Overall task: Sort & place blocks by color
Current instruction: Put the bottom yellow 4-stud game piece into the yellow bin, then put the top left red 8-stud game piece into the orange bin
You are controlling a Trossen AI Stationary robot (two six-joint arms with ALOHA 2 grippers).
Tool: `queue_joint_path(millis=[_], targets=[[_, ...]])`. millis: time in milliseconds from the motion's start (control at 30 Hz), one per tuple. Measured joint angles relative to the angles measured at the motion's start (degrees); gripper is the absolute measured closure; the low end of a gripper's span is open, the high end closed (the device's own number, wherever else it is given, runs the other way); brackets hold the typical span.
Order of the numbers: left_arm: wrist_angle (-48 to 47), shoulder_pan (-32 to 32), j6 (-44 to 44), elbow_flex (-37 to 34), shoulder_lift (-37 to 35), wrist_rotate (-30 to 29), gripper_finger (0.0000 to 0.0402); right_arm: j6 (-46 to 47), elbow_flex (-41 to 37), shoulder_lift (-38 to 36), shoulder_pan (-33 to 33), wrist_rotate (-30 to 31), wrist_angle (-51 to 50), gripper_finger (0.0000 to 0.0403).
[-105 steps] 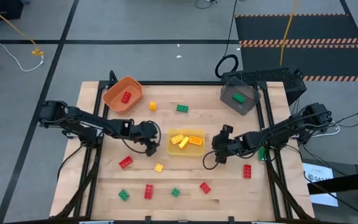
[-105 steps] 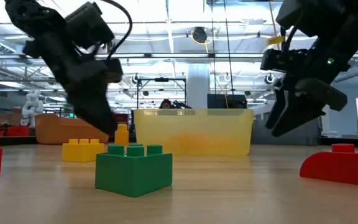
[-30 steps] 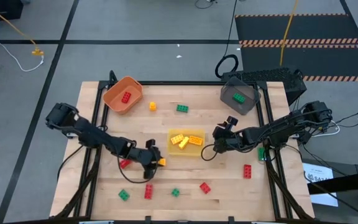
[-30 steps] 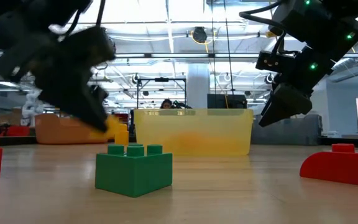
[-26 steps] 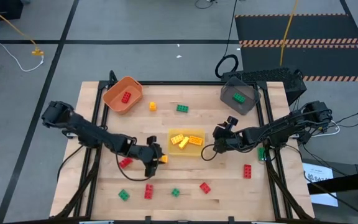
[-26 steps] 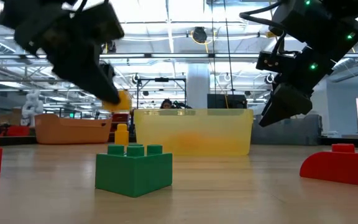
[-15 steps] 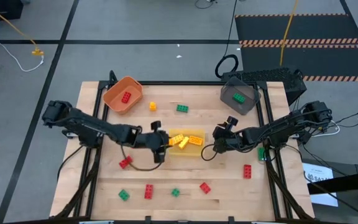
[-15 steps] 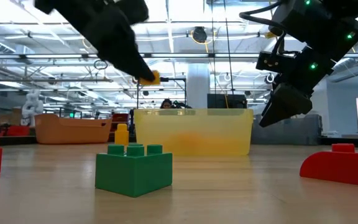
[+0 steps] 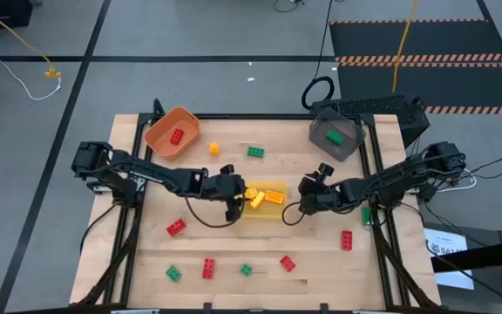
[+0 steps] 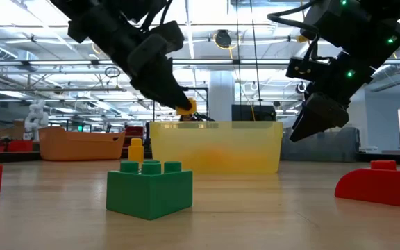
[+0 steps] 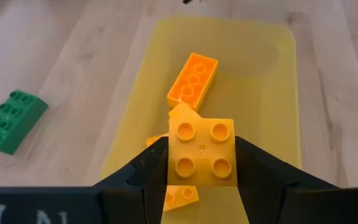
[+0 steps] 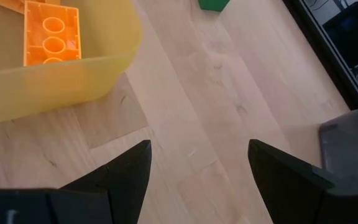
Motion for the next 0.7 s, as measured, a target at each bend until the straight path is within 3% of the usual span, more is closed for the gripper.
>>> queue_joint_path(millis=[567,700], targets=[[-2.1,-2.5,-3.8,0.0,-1.6,0.0,0.0120,0.2,0.0,0.0,0.0,-0.1,0.0,0.0145],[-9.0,-4.0,-6.5,0.7,-4.9,-0.7,0.0115,0.2,0.0,0.0,0.0,-0.1,-0.3,0.0145]])
